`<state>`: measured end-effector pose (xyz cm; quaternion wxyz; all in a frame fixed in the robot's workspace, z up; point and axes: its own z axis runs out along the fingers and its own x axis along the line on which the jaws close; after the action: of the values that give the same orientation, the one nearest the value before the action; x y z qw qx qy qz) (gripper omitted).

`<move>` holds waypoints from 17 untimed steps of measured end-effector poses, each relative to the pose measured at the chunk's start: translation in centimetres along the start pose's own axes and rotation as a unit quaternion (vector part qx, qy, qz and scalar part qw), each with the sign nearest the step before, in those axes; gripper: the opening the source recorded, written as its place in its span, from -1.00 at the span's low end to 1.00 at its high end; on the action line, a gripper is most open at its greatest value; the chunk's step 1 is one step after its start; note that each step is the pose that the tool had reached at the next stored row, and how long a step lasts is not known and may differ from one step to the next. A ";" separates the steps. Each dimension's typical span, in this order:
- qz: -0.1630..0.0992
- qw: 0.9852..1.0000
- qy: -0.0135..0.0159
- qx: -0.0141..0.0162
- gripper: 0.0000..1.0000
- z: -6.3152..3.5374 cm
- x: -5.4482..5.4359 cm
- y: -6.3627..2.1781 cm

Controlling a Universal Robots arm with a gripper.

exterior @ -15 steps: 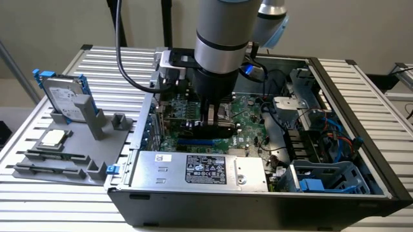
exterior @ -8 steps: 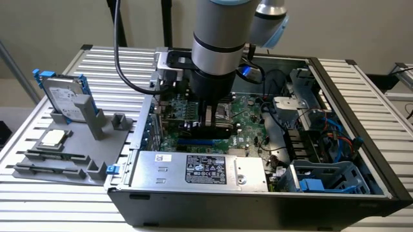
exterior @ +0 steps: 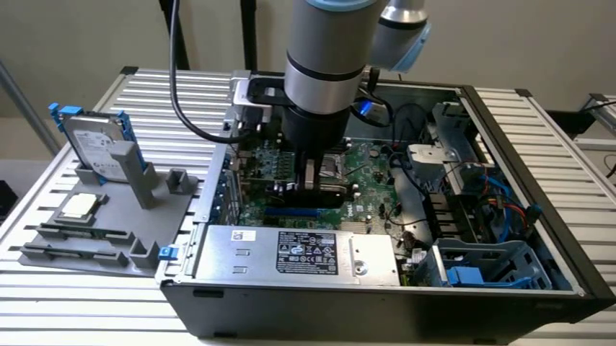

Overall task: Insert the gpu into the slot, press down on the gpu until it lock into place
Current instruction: 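Insert the gpu into the slot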

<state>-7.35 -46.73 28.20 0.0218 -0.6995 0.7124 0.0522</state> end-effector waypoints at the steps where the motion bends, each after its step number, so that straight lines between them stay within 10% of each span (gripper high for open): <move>1: 0.000 1.000 0.000 0.000 -0.48 0.04 0.0 0.03; 17: 0.004 1.000 0.000 0.000 -0.48 0.18 -0.1 0.34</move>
<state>-7.69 -46.59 28.05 0.0220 -0.6966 0.7152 0.0521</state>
